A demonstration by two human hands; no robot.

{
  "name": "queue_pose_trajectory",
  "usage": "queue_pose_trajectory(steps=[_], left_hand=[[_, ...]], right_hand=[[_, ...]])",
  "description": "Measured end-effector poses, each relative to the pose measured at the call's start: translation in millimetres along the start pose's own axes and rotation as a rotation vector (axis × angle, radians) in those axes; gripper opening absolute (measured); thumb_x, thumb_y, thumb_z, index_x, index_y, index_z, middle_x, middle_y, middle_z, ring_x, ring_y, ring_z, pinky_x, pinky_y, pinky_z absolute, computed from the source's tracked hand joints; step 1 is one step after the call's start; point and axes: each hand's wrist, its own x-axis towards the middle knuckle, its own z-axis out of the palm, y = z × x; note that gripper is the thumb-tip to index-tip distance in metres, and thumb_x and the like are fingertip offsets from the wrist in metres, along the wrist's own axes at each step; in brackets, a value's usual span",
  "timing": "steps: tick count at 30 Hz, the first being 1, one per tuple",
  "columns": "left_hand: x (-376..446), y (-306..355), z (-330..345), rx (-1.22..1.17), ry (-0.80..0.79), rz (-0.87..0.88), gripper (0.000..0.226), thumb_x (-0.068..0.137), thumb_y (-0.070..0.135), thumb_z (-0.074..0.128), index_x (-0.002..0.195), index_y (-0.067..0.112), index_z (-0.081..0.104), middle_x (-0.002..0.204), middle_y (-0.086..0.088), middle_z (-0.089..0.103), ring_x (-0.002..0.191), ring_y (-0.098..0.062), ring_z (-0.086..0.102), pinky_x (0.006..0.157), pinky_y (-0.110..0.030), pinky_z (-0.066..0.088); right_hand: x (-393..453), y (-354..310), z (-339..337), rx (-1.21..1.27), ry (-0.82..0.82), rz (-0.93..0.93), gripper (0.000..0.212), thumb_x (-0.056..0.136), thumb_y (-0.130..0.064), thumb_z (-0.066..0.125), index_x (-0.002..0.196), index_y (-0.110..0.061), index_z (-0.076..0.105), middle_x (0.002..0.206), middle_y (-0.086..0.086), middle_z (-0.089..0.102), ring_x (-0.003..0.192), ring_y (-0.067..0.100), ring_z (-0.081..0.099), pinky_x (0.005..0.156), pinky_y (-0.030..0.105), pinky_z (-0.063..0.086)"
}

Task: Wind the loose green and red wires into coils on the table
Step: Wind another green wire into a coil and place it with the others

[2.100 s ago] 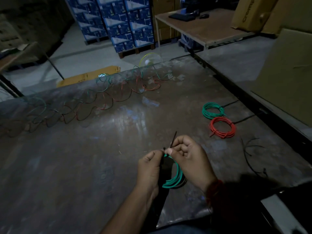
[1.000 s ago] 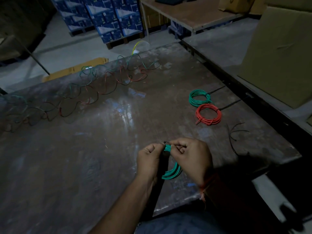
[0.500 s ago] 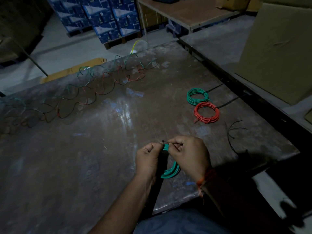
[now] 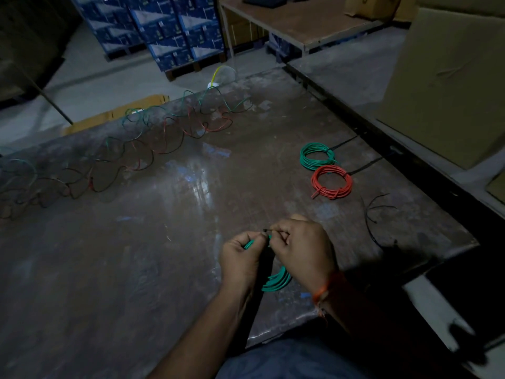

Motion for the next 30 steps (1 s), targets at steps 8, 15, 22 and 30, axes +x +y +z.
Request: queue_pose_trajectory(steps=[8,15,22,30], left_hand=[[-2.9,-1.2,0.3,-0.008,0.001,0.002,0.013,0.088,0.003,0.068,0.083,-0.009,0.068,0.064,-0.021,0.058,0.052,-0.019,0.049,0.051,-0.025,0.038],[-1.7,0.7,1.0,-0.046,-0.01,0.01,0.008,0.087,0.001,0.069,0.083,-0.006,0.073,0.068,-0.021,0.063,0.054,-0.02,0.054,0.051,-0.025,0.044],[-4.7,0.8,0.0,-0.021,-0.041,0.038,0.01,0.087,-0.004,0.068,0.078,-0.003,0.073,0.066,-0.019,0.063,0.061,-0.022,0.053,0.054,-0.025,0.044],[-9.9,-0.3,-0.6,0.028,-0.078,0.059,0.012,0.088,-0.005,0.065,0.078,-0.002,0.072,0.063,-0.017,0.061,0.056,-0.019,0.051,0.054,-0.025,0.042]], right_hand=[[-0.8,3.7,1.2,0.022,0.008,-0.008,0.034,0.08,-0.045,0.046,0.086,-0.022,0.07,0.078,-0.001,0.056,0.063,0.02,0.061,0.056,0.04,0.053],[-3.2,5.8,4.2,0.104,0.054,0.037,0.026,0.079,-0.047,0.051,0.085,-0.026,0.066,0.079,-0.007,0.061,0.065,0.014,0.062,0.06,0.039,0.055],[-3.9,3.1,3.7,0.038,0.073,-0.042,0.017,0.081,-0.038,0.052,0.078,-0.023,0.059,0.079,-0.004,0.056,0.066,0.022,0.059,0.057,0.04,0.052],[-1.8,3.7,2.3,0.036,0.07,-0.06,0.025,0.081,-0.039,0.047,0.074,-0.02,0.062,0.076,-0.002,0.055,0.067,0.023,0.058,0.059,0.04,0.052]])
